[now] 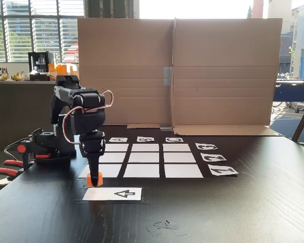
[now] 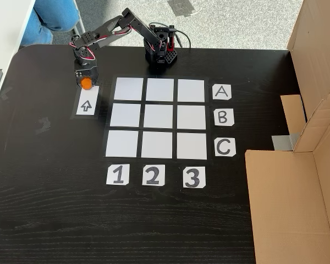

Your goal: Pick up the round, orange token and place it in the grid on square A2.

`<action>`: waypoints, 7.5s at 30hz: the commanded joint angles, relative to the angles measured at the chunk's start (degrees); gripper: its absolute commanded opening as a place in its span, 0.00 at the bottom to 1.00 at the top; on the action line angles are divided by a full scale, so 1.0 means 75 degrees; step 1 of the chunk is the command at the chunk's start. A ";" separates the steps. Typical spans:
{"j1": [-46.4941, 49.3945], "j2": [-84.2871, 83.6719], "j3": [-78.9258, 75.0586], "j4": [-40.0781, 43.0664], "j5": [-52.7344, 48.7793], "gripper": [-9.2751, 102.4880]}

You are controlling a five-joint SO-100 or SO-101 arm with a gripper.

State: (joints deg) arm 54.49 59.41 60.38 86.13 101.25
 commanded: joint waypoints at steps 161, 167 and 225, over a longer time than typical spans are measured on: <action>-0.3750 0.9691 0.7547 -0.5789 -0.8531 0.58; -0.2191 1.0488 0.7453 -0.6598 -0.7137 0.58; 0.4324 1.7473 1.5293 -0.6141 -0.4629 0.08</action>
State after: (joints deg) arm 86.40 189.84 174.90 38.85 66.97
